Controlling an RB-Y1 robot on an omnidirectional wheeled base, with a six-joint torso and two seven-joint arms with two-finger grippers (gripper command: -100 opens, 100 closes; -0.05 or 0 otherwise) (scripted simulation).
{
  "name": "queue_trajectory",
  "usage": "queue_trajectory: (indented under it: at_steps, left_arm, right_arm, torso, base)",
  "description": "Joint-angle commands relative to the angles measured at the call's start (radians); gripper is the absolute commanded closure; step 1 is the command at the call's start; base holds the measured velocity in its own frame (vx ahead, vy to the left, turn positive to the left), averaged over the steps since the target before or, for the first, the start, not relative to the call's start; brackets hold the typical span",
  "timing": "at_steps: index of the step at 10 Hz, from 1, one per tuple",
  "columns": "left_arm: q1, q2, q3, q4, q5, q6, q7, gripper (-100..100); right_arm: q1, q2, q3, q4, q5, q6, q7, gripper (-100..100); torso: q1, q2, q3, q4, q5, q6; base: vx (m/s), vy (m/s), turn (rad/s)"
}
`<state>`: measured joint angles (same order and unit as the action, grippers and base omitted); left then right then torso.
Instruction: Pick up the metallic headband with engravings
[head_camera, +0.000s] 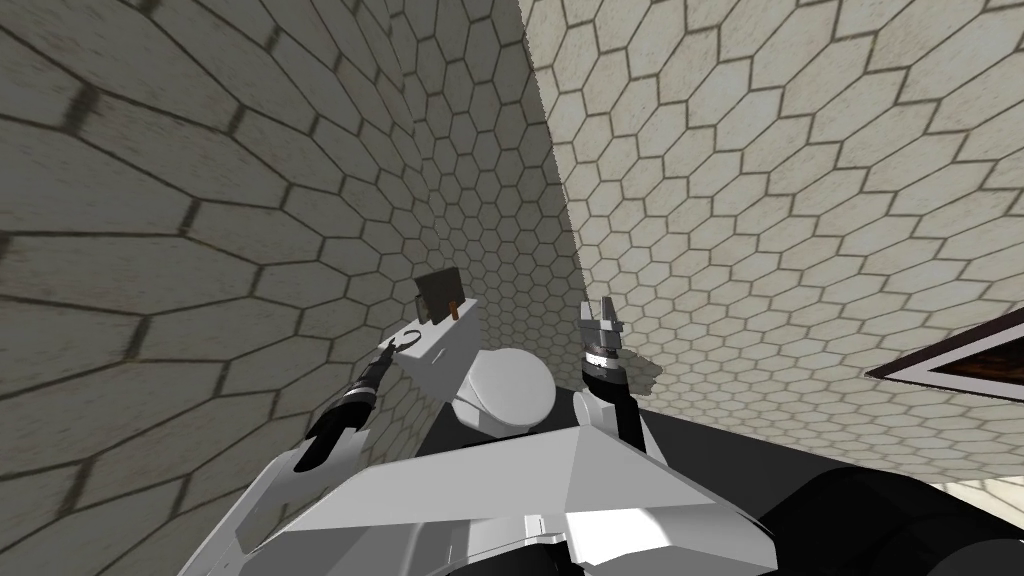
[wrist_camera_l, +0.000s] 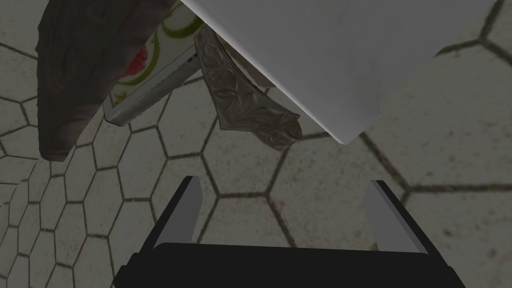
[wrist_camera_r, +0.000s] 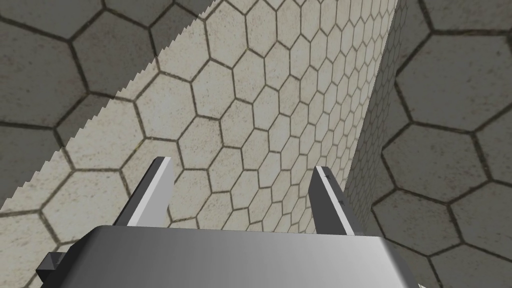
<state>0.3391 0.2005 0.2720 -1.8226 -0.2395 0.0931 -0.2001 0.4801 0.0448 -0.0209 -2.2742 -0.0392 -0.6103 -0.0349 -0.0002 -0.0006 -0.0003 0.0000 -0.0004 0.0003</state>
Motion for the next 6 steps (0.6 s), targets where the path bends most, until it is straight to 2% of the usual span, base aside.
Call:
queue_trajectory:
  at_steps: [1, 6]
  left_arm:
    - [0.003, -0.002, 0.005, -0.007, -0.009, 0.025, 0.03, -100]
    - [0.015, 0.005, 0.019, -0.037, -0.039, 0.101, 0.124, -100]
  right_arm:
    - [0.0, 0.0, 0.0, 0.0, 0.0, 0.0, 0.0, 0]
    - [0.0, 0.0, 0.0, 0.0, 0.0, 0.0, 0.0, 0]
  torso:
    - [0.0, 0.0, 0.0, 0.0, 0.0, 0.0]
    - [-0.005, 0.001, 0.0, 0.0, -0.001, 0.0]
  base:
    - [-0.004, -0.041, -0.04]
    - [-0.01, -0.086, -0.009]
